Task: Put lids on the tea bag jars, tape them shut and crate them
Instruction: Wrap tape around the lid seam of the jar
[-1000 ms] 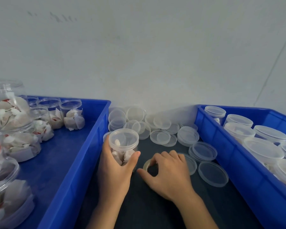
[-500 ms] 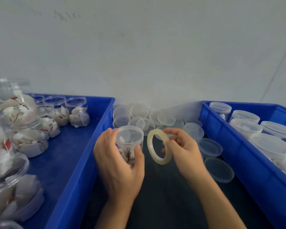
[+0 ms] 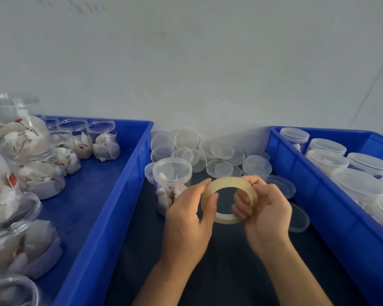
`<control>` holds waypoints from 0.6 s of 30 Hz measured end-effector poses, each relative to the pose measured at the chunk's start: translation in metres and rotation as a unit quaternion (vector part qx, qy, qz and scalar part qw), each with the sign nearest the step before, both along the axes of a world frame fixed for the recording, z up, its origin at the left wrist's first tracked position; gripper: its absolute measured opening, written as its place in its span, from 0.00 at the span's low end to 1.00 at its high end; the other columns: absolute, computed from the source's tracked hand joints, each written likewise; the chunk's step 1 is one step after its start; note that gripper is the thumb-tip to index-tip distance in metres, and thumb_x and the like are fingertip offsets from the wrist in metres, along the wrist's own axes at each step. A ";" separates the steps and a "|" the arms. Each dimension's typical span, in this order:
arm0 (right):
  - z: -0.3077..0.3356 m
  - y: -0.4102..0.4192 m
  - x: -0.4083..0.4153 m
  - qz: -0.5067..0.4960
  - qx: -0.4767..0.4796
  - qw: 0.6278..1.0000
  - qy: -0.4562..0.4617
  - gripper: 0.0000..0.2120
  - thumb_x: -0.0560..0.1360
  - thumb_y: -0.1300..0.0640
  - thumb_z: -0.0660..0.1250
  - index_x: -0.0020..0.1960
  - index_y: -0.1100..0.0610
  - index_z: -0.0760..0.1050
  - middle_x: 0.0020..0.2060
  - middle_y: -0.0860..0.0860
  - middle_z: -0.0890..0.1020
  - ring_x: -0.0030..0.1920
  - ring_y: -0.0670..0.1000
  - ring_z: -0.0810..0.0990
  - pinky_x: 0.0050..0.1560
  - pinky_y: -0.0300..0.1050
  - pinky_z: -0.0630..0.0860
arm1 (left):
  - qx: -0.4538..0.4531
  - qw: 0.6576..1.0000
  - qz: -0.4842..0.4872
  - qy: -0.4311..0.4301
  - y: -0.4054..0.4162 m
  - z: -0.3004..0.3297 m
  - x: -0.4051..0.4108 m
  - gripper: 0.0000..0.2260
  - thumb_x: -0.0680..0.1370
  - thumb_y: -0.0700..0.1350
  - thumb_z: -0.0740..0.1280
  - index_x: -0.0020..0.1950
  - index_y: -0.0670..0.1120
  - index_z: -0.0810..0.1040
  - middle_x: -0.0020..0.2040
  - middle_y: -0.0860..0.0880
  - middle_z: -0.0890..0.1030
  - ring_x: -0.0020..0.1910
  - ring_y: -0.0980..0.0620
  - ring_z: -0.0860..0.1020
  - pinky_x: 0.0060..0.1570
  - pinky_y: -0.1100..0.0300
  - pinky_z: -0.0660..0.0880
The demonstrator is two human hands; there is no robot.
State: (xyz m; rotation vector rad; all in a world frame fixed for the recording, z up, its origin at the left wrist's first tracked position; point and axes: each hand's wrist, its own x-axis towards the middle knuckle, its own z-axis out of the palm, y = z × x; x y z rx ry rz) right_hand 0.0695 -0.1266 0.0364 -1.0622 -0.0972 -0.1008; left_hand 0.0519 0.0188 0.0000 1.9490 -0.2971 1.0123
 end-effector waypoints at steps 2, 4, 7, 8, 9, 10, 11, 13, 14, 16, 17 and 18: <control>-0.001 0.001 0.000 0.002 0.000 1.000 -0.012 0.10 0.69 0.56 0.61 0.40 0.59 0.80 0.30 0.55 0.64 0.29 0.52 0.60 0.32 0.47 0.61 | -0.016 1.000 0.000 0.027 -0.002 0.001 0.000 0.14 0.82 0.44 0.72 0.68 0.43 0.83 0.53 0.56 0.86 0.52 0.61 0.83 0.54 0.62 0.80; -0.002 0.003 0.000 0.004 -0.018 0.999 -0.027 0.12 0.71 0.57 0.60 0.44 0.61 0.80 0.31 0.57 0.65 0.30 0.52 0.60 0.34 0.48 0.62 | -0.035 0.997 0.004 0.062 -0.002 0.002 0.000 0.15 0.83 0.45 0.71 0.70 0.44 0.82 0.52 0.56 0.86 0.50 0.61 0.83 0.55 0.71 0.75; -0.004 0.005 0.001 -0.006 -0.068 0.997 -0.046 0.15 0.73 0.59 0.57 0.48 0.61 0.82 0.32 0.58 0.67 0.31 0.53 0.64 0.35 0.48 0.66 | -0.036 0.995 0.024 0.091 0.001 0.003 0.000 0.17 0.84 0.48 0.69 0.72 0.45 0.81 0.50 0.54 0.86 0.48 0.60 0.82 0.52 0.72 0.75; -0.003 0.006 0.001 -0.008 -0.080 0.995 -0.050 0.16 0.73 0.60 0.57 0.48 0.60 0.83 0.32 0.58 0.69 0.32 0.52 0.66 0.35 0.48 0.67 | -0.038 0.994 0.032 0.094 0.002 0.003 -0.001 0.18 0.84 0.49 0.69 0.72 0.46 0.80 0.50 0.53 0.86 0.48 0.58 0.82 0.52 0.66 0.79; -0.003 0.006 0.001 -0.012 -0.094 0.994 -0.053 0.17 0.72 0.60 0.57 0.48 0.59 0.84 0.33 0.57 0.71 0.32 0.52 0.67 0.36 0.48 0.69 | -0.041 0.994 0.041 0.095 0.002 0.003 -0.001 0.18 0.84 0.50 0.69 0.73 0.46 0.80 0.51 0.52 0.86 0.50 0.56 0.83 0.52 0.59 0.82; -0.003 0.007 0.001 -0.020 -0.110 0.992 -0.055 0.17 0.72 0.60 0.57 0.49 0.58 0.85 0.33 0.56 0.73 0.33 0.51 0.70 0.37 0.47 0.71 | -0.043 0.994 0.048 0.090 0.001 0.003 -0.002 0.19 0.83 0.50 0.70 0.73 0.46 0.79 0.54 0.52 0.86 0.53 0.53 0.84 0.53 0.52 0.83; -0.003 0.008 0.000 -0.029 -0.128 0.990 -0.056 0.18 0.72 0.60 0.57 0.49 0.56 0.85 0.34 0.55 0.75 0.33 0.51 0.72 0.38 0.47 0.73 | -0.039 0.995 0.054 0.078 0.001 0.003 -0.003 0.19 0.83 0.49 0.70 0.73 0.46 0.79 0.58 0.51 0.85 0.55 0.50 0.84 0.53 0.48 0.84; -0.002 0.010 -0.002 -0.049 -0.149 0.986 -0.058 0.18 0.72 0.61 0.57 0.49 0.53 0.86 0.37 0.53 0.79 0.36 0.50 0.75 0.41 0.48 0.75 | -0.007 0.997 0.070 0.039 -0.001 0.002 -0.003 0.18 0.83 0.46 0.70 0.73 0.44 0.78 0.63 0.50 0.84 0.58 0.50 0.84 0.51 0.46 0.85; -0.002 0.011 -0.002 -0.057 -0.150 0.985 -0.060 0.18 0.74 0.62 0.57 0.49 0.52 0.85 0.39 0.52 0.81 0.37 0.49 0.76 0.43 0.47 0.76 | 0.015 0.996 0.080 0.019 -0.002 0.002 -0.003 0.18 0.84 0.46 0.70 0.73 0.44 0.78 0.65 0.49 0.83 0.61 0.49 0.83 0.50 0.47 0.85; 0.000 0.014 -0.004 -0.071 -0.148 0.984 -0.071 0.18 0.76 0.64 0.59 0.51 0.51 0.85 0.42 0.51 0.81 0.38 0.48 0.76 0.43 0.45 0.78 | 0.047 0.994 0.102 -0.010 -0.004 0.001 -0.004 0.19 0.83 0.48 0.68 0.74 0.45 0.78 0.71 0.47 0.79 0.69 0.48 0.79 0.55 0.47 0.83; 0.001 0.015 -0.005 -0.074 -0.151 0.983 -0.078 0.16 0.75 0.62 0.60 0.52 0.50 0.84 0.42 0.50 0.80 0.38 0.47 0.76 0.42 0.43 0.78 | 0.058 0.992 0.107 -0.023 -0.005 0.001 -0.004 0.20 0.83 0.50 0.67 0.74 0.46 0.78 0.73 0.46 0.78 0.72 0.48 0.76 0.59 0.47 0.82; 0.002 0.016 -0.006 -0.075 -0.155 0.981 -0.085 0.15 0.73 0.61 0.61 0.52 0.50 0.84 0.42 0.49 0.79 0.38 0.47 0.76 0.42 0.43 0.78 | 0.066 0.991 0.107 -0.035 -0.006 0.001 -0.005 0.20 0.84 0.51 0.67 0.75 0.47 0.78 0.73 0.46 0.77 0.73 0.47 0.75 0.61 0.45 0.80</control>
